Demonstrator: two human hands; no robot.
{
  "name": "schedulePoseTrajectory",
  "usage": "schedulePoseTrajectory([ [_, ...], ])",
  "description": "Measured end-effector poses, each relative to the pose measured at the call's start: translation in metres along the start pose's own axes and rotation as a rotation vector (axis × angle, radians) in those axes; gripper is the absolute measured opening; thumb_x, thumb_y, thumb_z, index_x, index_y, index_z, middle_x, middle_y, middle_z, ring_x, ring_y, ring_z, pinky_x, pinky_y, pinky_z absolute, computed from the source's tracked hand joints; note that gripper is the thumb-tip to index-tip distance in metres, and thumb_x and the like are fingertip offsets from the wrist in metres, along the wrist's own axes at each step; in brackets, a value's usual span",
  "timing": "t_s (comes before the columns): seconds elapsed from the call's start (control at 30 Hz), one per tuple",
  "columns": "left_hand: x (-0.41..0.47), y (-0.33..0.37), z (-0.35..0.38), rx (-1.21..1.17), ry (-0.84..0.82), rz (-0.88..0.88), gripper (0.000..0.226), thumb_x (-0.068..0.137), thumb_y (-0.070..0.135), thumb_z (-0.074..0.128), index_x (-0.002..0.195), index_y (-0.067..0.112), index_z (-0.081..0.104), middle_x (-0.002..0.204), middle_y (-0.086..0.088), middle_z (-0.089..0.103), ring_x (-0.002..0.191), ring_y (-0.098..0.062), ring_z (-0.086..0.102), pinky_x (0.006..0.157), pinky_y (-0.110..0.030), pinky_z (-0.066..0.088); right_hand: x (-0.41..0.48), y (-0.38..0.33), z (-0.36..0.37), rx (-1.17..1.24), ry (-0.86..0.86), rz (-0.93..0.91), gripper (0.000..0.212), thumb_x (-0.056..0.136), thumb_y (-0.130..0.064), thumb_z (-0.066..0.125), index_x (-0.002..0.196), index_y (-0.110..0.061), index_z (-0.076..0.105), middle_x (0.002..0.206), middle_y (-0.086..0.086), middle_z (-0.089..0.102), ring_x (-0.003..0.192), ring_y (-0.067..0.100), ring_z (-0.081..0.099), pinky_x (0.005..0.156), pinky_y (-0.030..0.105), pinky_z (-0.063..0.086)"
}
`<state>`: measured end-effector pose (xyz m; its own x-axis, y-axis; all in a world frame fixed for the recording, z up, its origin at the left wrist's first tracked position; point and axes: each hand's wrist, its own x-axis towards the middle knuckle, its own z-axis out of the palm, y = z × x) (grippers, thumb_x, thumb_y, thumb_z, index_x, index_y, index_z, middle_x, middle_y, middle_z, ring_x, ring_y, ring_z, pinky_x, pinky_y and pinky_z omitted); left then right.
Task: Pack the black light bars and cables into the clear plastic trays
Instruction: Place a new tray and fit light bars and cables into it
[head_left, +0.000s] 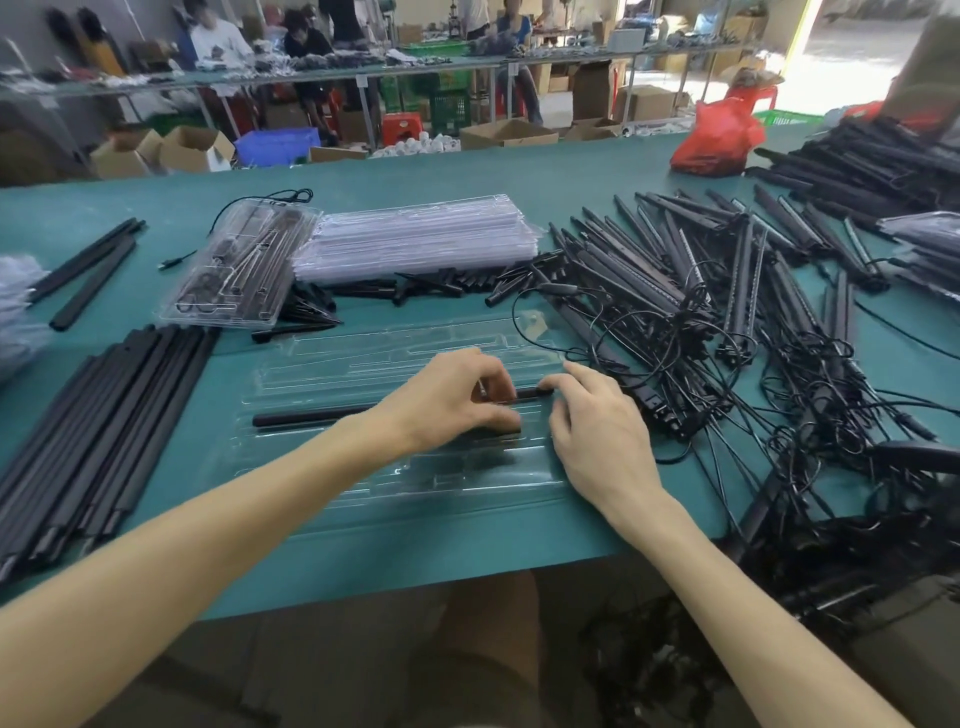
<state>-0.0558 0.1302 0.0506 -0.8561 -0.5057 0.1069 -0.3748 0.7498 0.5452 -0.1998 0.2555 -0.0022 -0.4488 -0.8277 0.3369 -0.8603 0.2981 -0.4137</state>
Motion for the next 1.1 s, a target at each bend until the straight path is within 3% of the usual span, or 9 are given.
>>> schedulePoseTrajectory([
  [0.17, 0.032, 0.026, 0.006, -0.044, 0.136, 0.081, 0.014, 0.096, 0.012, 0.066, 0.109, 0.014, 0.069, 0.100, 0.001, 0.067, 0.088, -0.009, 0.061, 0.074, -0.010, 0.044, -0.001, -0.001, -0.001, -0.018, -0.004, -0.015, 0.030, 0.100, -0.017, 0.048, 0.126, -0.015, 0.062, 0.145, 0.004, 0.053, 0.134, 0.025, 0.045, 0.105, 0.040, 0.040],
  [0.37, 0.079, 0.057, 0.027, 0.098, 0.089, 0.173, 0.039, 0.094, -0.003, 0.057, 0.122, 0.022, 0.068, 0.118, -0.002, 0.060, 0.109, -0.016, 0.058, 0.100, -0.034, 0.046, 0.000, -0.003, 0.001, -0.020, 0.019, -0.027, 0.024, 0.095, -0.010, 0.049, 0.115, -0.005, 0.061, 0.120, 0.011, 0.061, 0.117, 0.030, 0.052, 0.090, 0.039, 0.043],
  [0.47, 0.096, 0.064, 0.040, 0.321, 0.030, 0.201, 0.061, 0.088, -0.012, 0.052, 0.139, 0.021, 0.055, 0.135, -0.002, 0.058, 0.125, -0.023, 0.054, 0.104, -0.042, 0.045, -0.001, -0.004, 0.002, -0.013, 0.035, -0.015, 0.022, 0.094, -0.007, 0.050, 0.110, -0.001, 0.064, 0.110, 0.014, 0.063, 0.110, 0.030, 0.055, 0.090, 0.038, 0.044],
  [0.6, 0.110, 0.055, 0.044, 0.448, 0.123, 0.224, 0.068, 0.083, -0.017, 0.050, 0.145, 0.012, 0.045, 0.142, -0.009, 0.048, 0.126, -0.028, 0.050, 0.100, -0.044, 0.047, -0.001, -0.005, 0.000, -0.003, 0.025, -0.033, 0.024, 0.094, -0.008, 0.050, 0.114, -0.004, 0.063, 0.117, 0.010, 0.062, 0.116, 0.027, 0.053, 0.096, 0.039, 0.046],
  [0.7, 0.117, 0.038, 0.041, 0.457, 0.139, 0.184, 0.066, 0.083, -0.015, 0.055, 0.142, 0.013, 0.050, 0.141, -0.008, 0.045, 0.123, -0.027, 0.049, 0.099, -0.044, 0.048, 0.000, -0.005, -0.001, 0.007, 0.024, -0.049, 0.029, 0.093, -0.007, 0.049, 0.119, -0.007, 0.063, 0.131, 0.007, 0.059, 0.128, 0.023, 0.049, 0.103, 0.038, 0.044],
  [0.8, 0.118, 0.025, 0.042, 0.449, 0.011, 0.174, 0.068, 0.086, -0.011, 0.056, 0.146, 0.021, 0.051, 0.144, -0.004, 0.050, 0.130, -0.026, 0.046, 0.104, -0.046, 0.045, 0.001, -0.004, -0.001, -0.012, 0.018, -0.056, 0.030, 0.094, -0.009, 0.046, 0.119, -0.010, 0.063, 0.133, 0.004, 0.057, 0.131, 0.021, 0.046, 0.104, 0.036, 0.042],
  [0.9, 0.119, 0.015, 0.043, 0.421, 0.029, 0.198, 0.067, 0.088, -0.007, 0.061, 0.147, 0.023, 0.050, 0.136, -0.003, 0.052, 0.114, -0.025, 0.059, 0.096, -0.043, 0.051, 0.000, -0.004, -0.001, -0.013, 0.029, -0.059, 0.029, 0.095, -0.010, 0.046, 0.118, -0.011, 0.063, 0.132, 0.003, 0.058, 0.129, 0.021, 0.047, 0.102, 0.037, 0.043],
  [1.0, 0.122, 0.011, 0.045, 0.443, 0.093, 0.226, 0.054, 0.092, 0.003, 0.067, 0.142, 0.015, 0.054, 0.120, -0.005, 0.051, 0.097, -0.023, 0.061, 0.088, -0.041, 0.053, 0.000, -0.005, -0.001, -0.017, 0.049, -0.064, 0.028, 0.095, -0.010, 0.046, 0.118, -0.011, 0.063, 0.131, 0.002, 0.058, 0.128, 0.020, 0.047, 0.101, 0.036, 0.044],
  [1.1, 0.126, 0.011, 0.045, 0.498, 0.104, 0.229, 0.039, 0.095, 0.014, 0.065, 0.133, 0.007, 0.059, 0.115, -0.009, 0.048, 0.100, -0.027, 0.055, 0.089, -0.046, 0.052, 0.000, -0.007, 0.000, -0.022, 0.070, -0.072, 0.026, 0.093, -0.008, 0.047, 0.113, -0.008, 0.063, 0.125, 0.005, 0.060, 0.121, 0.023, 0.050, 0.097, 0.037, 0.047],
])
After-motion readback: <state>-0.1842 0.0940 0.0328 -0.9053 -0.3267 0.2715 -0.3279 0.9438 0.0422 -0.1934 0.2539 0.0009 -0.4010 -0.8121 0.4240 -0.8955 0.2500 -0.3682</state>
